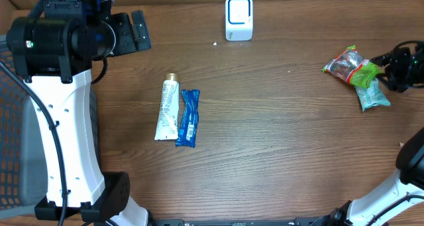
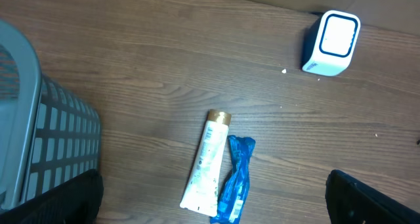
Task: Scan the item barcode
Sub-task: 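Carry the green bag to the right side and release it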
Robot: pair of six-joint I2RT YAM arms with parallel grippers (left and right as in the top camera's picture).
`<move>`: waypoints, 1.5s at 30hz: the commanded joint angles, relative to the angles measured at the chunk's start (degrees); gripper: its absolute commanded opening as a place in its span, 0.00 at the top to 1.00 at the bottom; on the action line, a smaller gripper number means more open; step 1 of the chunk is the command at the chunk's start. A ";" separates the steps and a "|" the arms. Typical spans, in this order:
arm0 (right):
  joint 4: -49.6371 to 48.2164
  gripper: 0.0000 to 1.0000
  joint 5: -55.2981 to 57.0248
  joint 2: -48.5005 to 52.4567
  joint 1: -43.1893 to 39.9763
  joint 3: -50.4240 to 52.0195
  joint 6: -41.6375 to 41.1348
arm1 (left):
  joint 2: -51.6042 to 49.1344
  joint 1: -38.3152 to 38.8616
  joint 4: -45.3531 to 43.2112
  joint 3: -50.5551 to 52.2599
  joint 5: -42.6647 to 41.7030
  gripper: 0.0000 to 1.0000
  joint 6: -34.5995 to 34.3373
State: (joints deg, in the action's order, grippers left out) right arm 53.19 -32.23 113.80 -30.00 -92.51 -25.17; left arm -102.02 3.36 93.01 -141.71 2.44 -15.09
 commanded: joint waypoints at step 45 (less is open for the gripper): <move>-21.81 0.25 13.79 19.04 66.62 -6.43 -6.25 | 0.09 0.04 -0.22 0.15 0.55 0.00 -0.79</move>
State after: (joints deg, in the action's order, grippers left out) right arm 31.70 -19.35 131.68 35.90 -99.20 -28.27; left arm -102.02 3.36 93.01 -141.71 2.44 -15.11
